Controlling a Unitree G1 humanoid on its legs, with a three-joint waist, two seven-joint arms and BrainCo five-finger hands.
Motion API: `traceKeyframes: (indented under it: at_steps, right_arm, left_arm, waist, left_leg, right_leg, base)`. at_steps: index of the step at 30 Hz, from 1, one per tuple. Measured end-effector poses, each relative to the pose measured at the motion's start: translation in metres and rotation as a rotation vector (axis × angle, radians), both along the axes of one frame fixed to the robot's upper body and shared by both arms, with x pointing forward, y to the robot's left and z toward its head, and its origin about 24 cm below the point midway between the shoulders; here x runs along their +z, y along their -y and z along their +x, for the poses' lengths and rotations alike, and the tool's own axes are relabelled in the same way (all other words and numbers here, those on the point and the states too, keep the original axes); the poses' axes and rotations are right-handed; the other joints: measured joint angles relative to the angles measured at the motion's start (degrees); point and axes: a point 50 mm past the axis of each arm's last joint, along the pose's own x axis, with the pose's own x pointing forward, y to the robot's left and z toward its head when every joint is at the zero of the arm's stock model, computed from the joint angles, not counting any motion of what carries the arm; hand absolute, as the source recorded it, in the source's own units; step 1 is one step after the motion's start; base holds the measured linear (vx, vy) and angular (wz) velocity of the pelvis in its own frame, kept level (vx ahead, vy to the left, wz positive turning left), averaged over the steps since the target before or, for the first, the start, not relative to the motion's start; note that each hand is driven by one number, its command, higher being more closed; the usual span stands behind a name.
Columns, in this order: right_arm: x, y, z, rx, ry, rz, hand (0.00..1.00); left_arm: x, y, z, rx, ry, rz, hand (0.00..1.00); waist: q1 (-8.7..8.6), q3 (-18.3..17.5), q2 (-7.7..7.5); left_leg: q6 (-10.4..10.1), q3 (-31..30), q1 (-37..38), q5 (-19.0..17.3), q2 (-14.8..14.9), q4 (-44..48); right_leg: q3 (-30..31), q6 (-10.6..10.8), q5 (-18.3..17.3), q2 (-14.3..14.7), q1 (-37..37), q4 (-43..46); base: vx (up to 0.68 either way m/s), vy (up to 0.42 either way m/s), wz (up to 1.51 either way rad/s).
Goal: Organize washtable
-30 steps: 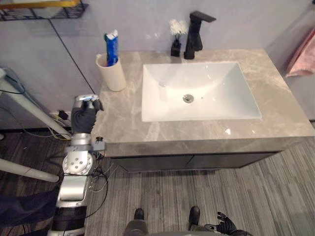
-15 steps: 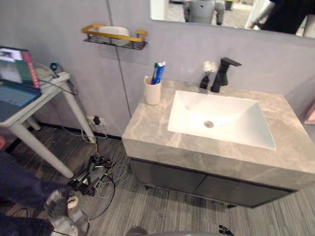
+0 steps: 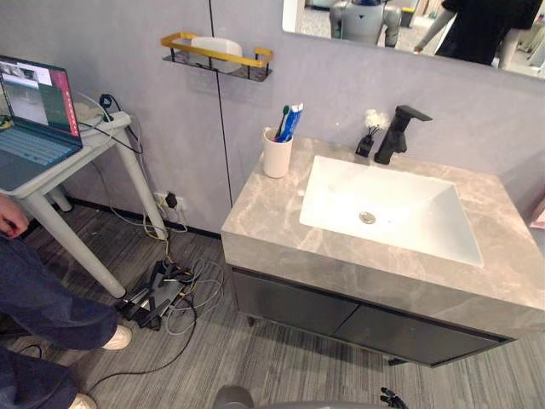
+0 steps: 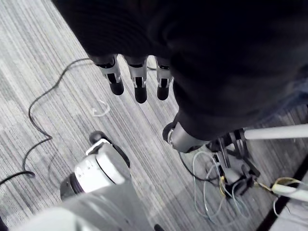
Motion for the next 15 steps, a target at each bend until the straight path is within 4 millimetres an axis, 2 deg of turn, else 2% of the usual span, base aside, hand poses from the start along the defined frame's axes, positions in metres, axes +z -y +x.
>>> traceKeyframes:
  at_steps: [3,4,5,7,8,9,10,11,12,14,15]
  right_arm:
    - [0.005,0.006,0.015,-0.038,0.053,-0.013,0.00]
    - [0.009,0.005,0.026,-0.037,0.096,-0.012,0.00]
    - [0.012,0.003,0.034,-0.034,0.127,-0.011,0.00]
    - [0.013,-0.006,0.046,-0.014,0.158,0.009,0.00]
    - [0.015,-0.011,0.056,-0.006,0.183,0.026,0.00]
    - [0.018,-0.012,0.062,0.016,0.205,0.027,0.00]
    - [0.017,-0.013,0.060,0.026,0.193,0.027,0.00]
    - [0.015,-0.015,0.057,0.033,0.178,0.031,0.00]
    - [0.010,-0.022,0.050,0.058,0.138,0.046,0.00]
    - [0.009,-0.025,0.048,0.050,0.135,0.055,0.00]
    - [0.007,-0.024,0.046,0.049,0.119,0.051,0.00]
  left_arm:
    - [0.002,0.004,0.023,-0.089,0.049,-0.009,0.00]
    - [0.003,0.005,0.035,-0.145,0.072,-0.009,0.00]
    - [0.004,0.006,0.041,-0.187,0.078,-0.005,0.00]
    - [0.006,0.008,0.055,-0.238,0.098,0.005,0.00]
    - [0.006,0.012,0.062,-0.255,0.110,-0.002,0.00]
    - [0.007,0.014,0.064,-0.276,0.111,0.001,0.00]
    - [0.007,0.014,0.065,-0.296,0.110,0.004,0.00]
    - [0.007,0.012,0.063,-0.306,0.103,0.009,0.00]
    - [0.005,0.007,0.053,-0.301,0.073,0.013,0.00]
    - [0.003,0.009,0.048,-0.298,0.056,-0.003,0.00]
    - [0.002,0.012,0.049,-0.327,0.055,-0.010,0.00]
  waist:
    - [-0.08,0.9,0.89]
    - [-0.52,1.4,1.33]
    - [-1.00,1.9,1.89]
    - [-1.26,2.1,2.56]
    - [-1.56,3.7,3.50]
    - [-2.21,4.0,3.79]
    - [-2.77,4.1,4.04]
    - [-2.84,3.9,3.66]
    - [-2.69,2.6,0.90]
    - [-2.87,2.2,0.65]
    - [-2.70,1.2,1.57]
  left_leg:
    - [0.8,4.6,-1.8,-2.6,1.0,3.9]
    - [1.1,6.9,-2.5,-4.1,1.4,5.7]
    - [1.8,8.7,-3.1,-5.1,1.8,6.8]
    - [3.9,13.5,-3.0,-5.4,2.3,5.5]
    - [5.1,18.1,-1.0,-4.1,3.7,3.2]
    - [5.4,20.6,0.9,-3.8,3.4,2.2]
    - [5.5,22.0,2.7,-3.8,3.2,1.8]
    - [5.5,23.2,3.8,-3.8,3.0,1.4]
    - [5.5,26.6,6.0,-3.8,1.2,1.1]
    - [5.9,26.7,6.5,-3.6,0.4,-1.3]
    - [7.0,25.5,6.4,-2.4,-1.8,-5.9]
  right_leg:
    - [5.1,0.7,2.2,0.1,-3.9,0.1]
    - [7.3,0.5,3.2,0.5,-5.6,0.2]
    - [8.4,0.0,4.3,0.5,-7.0,0.3]
    - [8.4,-3.1,9.9,0.8,-9.8,-1.3]
    - [4.5,-5.9,8.6,-0.1,-10.7,2.6]
    - [-1.6,-7.5,0.1,-3.0,-12.8,18.1]
    - [-4.0,-8.2,-3.7,-4.6,-12.3,26.3]
    - [-5.4,-9.0,-5.1,-5.6,-11.8,30.3]
    - [-7.6,-8.7,-6.9,-7.2,-10.5,30.5]
    - [-7.3,-8.1,-6.3,-5.1,-10.1,25.7]
    - [-4.4,-5.6,-4.8,-2.5,-7.9,16.2]
  base:
    - [0.01,0.119,-0.94]
    - [-0.03,0.119,-1.03]
    - [-0.06,0.155,-1.33]
    - [-0.09,0.129,-1.30]
    - [-0.14,0.093,-1.26]
    - [-0.09,0.081,-1.10]
    - [-0.03,0.079,-0.71]
    - [0.05,0.027,-0.98]
    - [0.02,0.011,-1.06]
    - [-0.04,0.020,-1.11]
    - [-0.09,-0.001,-1.08]
